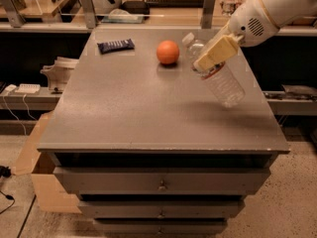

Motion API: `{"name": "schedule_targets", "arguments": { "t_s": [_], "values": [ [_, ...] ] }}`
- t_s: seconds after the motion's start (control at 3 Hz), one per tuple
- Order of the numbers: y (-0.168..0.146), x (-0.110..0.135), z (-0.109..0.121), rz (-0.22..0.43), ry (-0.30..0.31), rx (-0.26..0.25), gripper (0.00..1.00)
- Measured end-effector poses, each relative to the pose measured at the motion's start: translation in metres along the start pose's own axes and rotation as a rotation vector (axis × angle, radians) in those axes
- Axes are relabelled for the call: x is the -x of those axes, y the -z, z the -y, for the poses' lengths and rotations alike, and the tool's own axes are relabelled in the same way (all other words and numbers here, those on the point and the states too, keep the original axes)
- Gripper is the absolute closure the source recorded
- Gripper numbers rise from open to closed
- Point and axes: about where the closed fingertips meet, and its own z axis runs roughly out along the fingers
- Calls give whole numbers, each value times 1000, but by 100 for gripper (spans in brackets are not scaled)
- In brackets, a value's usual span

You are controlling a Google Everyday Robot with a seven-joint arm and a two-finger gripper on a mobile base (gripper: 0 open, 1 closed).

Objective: Place water bottle upright

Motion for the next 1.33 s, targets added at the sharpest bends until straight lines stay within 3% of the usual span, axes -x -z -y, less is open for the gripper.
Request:
{"name": "schedule_targets", "arguments": {
  "t_s": [0.33,0.67,1.0,1.33],
  "values": [
    [0,8,-6,123,29,93,100],
    [13,12,-14,214,69,80,100],
    [20,8,-14,331,50,40,100],
    [23,8,-12,343,45,29,100]
  ]
}}
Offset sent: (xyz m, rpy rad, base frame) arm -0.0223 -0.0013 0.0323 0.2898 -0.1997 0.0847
